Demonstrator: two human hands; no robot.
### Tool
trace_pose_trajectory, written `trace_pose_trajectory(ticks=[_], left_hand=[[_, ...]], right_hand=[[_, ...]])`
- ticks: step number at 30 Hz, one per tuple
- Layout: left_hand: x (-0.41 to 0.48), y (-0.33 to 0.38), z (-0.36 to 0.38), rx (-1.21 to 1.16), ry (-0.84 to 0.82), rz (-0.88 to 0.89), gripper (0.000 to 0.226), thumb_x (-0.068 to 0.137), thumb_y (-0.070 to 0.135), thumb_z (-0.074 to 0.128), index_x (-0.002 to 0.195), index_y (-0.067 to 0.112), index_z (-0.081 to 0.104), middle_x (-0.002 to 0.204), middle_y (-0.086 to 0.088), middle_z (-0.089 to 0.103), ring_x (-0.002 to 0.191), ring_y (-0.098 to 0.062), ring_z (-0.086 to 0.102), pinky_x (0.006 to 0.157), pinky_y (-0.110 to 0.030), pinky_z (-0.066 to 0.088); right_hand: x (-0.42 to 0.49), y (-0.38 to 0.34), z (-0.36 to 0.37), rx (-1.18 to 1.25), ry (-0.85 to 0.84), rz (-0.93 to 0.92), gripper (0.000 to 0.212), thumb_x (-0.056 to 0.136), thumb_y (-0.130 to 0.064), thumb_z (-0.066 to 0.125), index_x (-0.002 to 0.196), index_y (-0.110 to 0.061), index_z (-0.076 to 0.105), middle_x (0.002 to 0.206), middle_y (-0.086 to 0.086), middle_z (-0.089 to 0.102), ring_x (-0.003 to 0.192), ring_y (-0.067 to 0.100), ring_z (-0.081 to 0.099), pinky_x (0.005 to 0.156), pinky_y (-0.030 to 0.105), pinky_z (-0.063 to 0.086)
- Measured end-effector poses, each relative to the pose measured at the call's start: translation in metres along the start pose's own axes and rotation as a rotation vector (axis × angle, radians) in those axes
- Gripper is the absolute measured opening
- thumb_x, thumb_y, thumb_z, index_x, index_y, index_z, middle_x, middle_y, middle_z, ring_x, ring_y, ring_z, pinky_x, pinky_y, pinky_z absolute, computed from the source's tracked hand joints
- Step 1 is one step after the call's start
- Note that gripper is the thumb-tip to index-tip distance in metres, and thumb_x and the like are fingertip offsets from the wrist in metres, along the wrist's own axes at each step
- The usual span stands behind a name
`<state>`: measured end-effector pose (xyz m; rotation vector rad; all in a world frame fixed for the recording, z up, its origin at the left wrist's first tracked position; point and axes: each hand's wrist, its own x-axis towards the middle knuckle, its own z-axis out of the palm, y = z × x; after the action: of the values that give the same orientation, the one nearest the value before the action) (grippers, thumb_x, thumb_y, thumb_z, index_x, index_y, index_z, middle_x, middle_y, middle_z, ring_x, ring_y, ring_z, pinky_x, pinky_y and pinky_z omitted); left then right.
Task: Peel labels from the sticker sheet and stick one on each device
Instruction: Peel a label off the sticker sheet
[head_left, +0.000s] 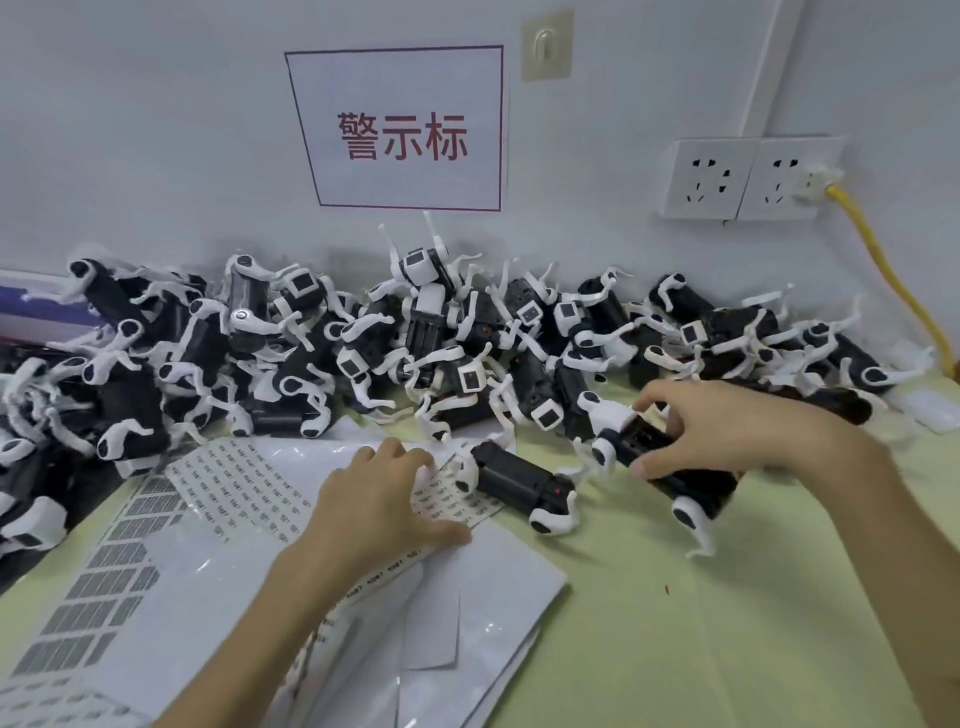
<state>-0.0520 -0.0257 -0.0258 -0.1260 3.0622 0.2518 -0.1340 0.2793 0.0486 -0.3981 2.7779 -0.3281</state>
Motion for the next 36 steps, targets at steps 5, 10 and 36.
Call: trace_pose_trajectory(ticks=[5, 10, 36], left_hand=[[0.001, 0.008, -0.003, 0.026, -0.006, 0.04, 0.072, 0.073, 0.078, 0.069, 0.131, 0.039, 0.054, 0.127, 0.013, 0.049, 0.116, -0.014, 0.047, 0.084, -0.033, 0.042], [-0.005, 0.017, -0.003, 0.093, 0.105, 0.13, 0.029, 0.09, 0.056, 0.062, 0.103, 0.031, 0.068, 0.108, 0.012, 0.064, 0.094, -0.016, 0.059, 0.069, -0.029, 0.037], [-0.031, 0.101, -0.05, -0.236, 0.767, 0.41, 0.025, 0.094, 0.039, 0.051, 0.085, 0.028, 0.072, 0.089, 0.012, 0.066, 0.078, -0.014, 0.061, 0.055, -0.032, 0.049]], right_hand=[[0.006, -0.006, 0.007, -0.049, -0.015, 0.003, 0.073, 0.075, -0.067, 0.074, 0.135, -0.036, 0.047, 0.103, -0.013, 0.056, 0.096, 0.011, 0.059, 0.086, 0.033, 0.054], [0.002, -0.003, -0.002, 0.02, 0.109, -0.025, 0.06, 0.086, -0.068, 0.059, 0.136, -0.036, 0.05, 0.105, -0.018, 0.06, 0.105, 0.014, 0.059, 0.096, 0.038, 0.049], [-0.014, -0.054, 0.004, 1.13, 0.095, -0.325, 0.043, 0.089, -0.054, 0.063, 0.119, -0.024, 0.064, 0.101, 0.009, 0.075, 0.085, 0.032, 0.075, 0.069, 0.041, 0.063]])
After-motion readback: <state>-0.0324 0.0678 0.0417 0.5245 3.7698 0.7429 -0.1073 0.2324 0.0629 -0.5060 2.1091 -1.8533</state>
